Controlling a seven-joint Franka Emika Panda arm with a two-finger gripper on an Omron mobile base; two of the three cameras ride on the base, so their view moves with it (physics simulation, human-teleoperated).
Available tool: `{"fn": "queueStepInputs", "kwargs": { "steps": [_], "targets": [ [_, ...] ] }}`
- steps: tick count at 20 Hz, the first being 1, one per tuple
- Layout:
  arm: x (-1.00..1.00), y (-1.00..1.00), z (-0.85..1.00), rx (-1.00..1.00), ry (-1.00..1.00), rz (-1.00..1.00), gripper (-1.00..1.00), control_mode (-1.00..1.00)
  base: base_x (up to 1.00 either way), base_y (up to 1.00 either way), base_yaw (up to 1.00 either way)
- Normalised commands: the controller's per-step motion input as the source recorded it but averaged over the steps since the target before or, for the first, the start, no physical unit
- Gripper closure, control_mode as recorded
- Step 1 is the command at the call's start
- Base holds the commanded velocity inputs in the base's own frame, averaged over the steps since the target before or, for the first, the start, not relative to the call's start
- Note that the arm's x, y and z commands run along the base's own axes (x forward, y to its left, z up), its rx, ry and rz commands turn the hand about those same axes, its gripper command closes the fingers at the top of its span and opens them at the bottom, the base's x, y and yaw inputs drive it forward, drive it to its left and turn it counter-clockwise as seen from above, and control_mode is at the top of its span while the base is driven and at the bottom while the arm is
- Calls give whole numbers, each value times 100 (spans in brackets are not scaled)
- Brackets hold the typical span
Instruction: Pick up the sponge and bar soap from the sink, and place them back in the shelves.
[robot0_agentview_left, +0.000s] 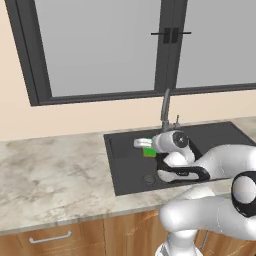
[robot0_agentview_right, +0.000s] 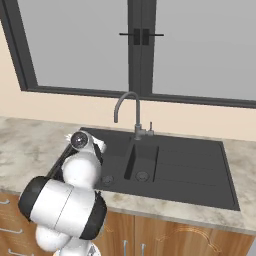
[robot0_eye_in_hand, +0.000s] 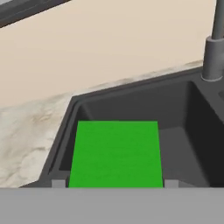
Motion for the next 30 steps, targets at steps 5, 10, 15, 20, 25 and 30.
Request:
{"fn": "queueStepInputs", "kwargs": {
  "steps": [5,10,15,20,25,30],
  "targets": [
    [-37,25,77,-14,5,-5,100,-100,0,0,0],
    [-45,22,64,-19,2,-7,100,-100,0,0,0],
    [-27,4,69,-9,8,-1,100,-100,0,0,0],
    [-37,0,57,-4,9,4,100,-100,0,0,0],
    [-57,0,18,-3,5,14,100,-100,0,0,0],
    [-58,-7,0,-2,0,16,100,-100,0,0,0]
  ]
}}
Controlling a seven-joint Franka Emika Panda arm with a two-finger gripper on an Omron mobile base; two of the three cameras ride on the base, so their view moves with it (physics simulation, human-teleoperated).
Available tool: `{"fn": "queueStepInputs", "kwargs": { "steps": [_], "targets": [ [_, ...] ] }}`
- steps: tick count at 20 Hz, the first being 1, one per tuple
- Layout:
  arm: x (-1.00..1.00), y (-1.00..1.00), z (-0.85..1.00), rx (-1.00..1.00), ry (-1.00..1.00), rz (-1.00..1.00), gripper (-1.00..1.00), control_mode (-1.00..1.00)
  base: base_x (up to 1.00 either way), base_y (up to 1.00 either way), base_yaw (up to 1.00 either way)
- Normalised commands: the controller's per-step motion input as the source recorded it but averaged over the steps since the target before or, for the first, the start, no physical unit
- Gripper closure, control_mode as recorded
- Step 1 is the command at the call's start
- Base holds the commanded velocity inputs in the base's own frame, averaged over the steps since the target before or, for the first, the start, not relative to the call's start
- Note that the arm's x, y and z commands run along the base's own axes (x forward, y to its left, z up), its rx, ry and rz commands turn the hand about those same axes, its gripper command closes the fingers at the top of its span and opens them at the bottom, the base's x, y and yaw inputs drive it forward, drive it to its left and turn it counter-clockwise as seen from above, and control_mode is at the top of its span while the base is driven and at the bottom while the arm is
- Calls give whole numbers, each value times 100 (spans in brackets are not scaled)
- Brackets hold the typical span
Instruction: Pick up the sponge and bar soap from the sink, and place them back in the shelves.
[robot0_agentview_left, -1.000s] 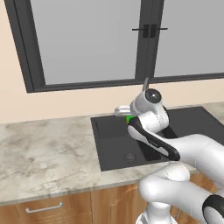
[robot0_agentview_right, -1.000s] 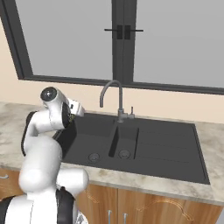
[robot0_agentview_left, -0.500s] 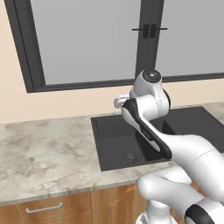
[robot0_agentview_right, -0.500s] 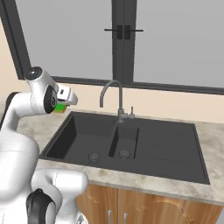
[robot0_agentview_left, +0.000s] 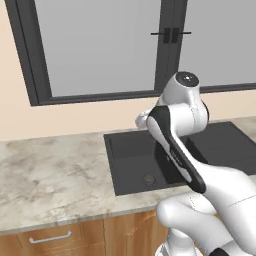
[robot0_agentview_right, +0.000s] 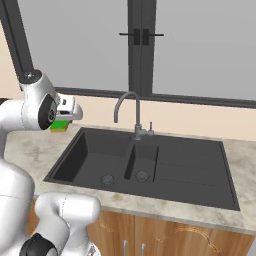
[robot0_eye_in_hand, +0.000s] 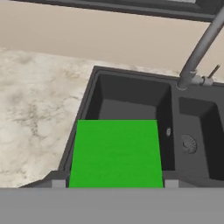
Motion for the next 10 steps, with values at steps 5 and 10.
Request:
{"fn": "queueStepInputs", "kwargs": {
  "steps": [5,10],
  "targets": [
    [-47,-17,5,0,0,8,100,-100,0,0,0],
    [-47,-12,39,0,0,0,100,-100,0,0,0]
  ]
}}
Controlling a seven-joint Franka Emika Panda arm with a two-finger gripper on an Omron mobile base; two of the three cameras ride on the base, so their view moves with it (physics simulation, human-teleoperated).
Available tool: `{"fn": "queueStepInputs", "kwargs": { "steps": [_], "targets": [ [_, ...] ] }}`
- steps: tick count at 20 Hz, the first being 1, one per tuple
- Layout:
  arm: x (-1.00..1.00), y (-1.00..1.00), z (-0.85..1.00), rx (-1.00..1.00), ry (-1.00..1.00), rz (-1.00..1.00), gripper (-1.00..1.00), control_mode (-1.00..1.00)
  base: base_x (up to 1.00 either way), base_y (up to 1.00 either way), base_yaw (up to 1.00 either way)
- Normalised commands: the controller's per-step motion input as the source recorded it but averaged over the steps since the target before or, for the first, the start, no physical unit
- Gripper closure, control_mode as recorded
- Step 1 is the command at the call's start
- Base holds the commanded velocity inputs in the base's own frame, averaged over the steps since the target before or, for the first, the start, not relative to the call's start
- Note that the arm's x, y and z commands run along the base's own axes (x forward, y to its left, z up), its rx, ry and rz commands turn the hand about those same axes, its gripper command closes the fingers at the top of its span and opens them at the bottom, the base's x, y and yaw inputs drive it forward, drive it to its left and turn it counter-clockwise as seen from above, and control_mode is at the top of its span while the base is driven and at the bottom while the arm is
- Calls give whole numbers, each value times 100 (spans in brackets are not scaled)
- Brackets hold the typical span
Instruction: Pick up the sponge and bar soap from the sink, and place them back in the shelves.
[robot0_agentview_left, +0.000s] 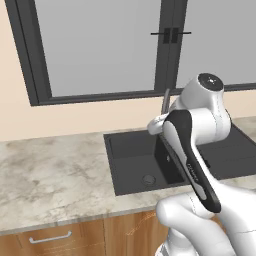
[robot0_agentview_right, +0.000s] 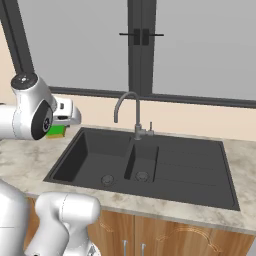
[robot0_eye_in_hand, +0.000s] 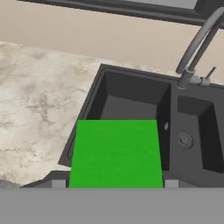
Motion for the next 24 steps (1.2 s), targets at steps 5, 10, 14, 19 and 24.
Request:
{"fn": "queueStepInputs", "kwargs": {
  "steps": [5,10,14,19,24],
  "targets": [
    [-31,-9,24,0,0,0,100,100,-24,-11,0],
    [0,0,0,0,0,0,100,100,-80,-47,0],
    [0,0,0,0,0,0,100,100,-56,-61,-9],
    [0,0,0,0,0,0,100,100,-14,-80,-15],
    [0,0,0,0,0,0,100,100,0,-87,-17]
  ]
}}
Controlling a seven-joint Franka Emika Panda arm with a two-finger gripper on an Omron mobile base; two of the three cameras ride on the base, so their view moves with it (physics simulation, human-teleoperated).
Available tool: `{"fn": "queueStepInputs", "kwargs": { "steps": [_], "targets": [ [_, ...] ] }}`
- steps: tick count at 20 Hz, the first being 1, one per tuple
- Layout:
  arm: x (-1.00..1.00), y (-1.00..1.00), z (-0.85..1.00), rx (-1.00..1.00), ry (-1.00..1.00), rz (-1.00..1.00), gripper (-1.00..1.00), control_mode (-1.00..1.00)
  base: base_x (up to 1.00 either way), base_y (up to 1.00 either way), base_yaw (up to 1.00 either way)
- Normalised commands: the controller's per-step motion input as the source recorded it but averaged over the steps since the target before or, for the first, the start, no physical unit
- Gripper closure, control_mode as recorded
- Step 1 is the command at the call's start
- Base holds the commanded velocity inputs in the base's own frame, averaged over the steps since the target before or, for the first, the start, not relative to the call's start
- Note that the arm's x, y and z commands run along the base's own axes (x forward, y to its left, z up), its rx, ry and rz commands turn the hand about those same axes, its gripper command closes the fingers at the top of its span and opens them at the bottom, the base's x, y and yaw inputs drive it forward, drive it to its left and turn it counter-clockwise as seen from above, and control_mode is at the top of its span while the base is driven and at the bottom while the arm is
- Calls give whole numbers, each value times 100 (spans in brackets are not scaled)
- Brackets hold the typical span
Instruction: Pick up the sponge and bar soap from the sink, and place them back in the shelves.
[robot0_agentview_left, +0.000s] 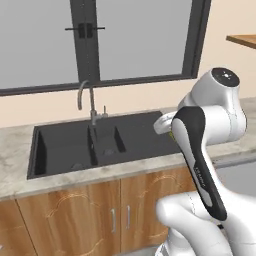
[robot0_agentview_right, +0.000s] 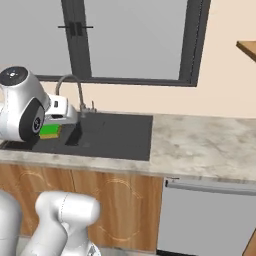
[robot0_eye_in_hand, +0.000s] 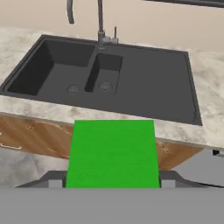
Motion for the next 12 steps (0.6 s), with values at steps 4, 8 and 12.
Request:
{"fn": "queueStepInputs", "kwargs": {
  "steps": [4,8,12],
  "targets": [
    [0,0,0,0,0,0,100,100,0,-97,-10],
    [0,0,0,0,0,0,100,100,3,-100,-1],
    [0,0,0,0,0,0,100,100,13,-98,0]
  ]
}}
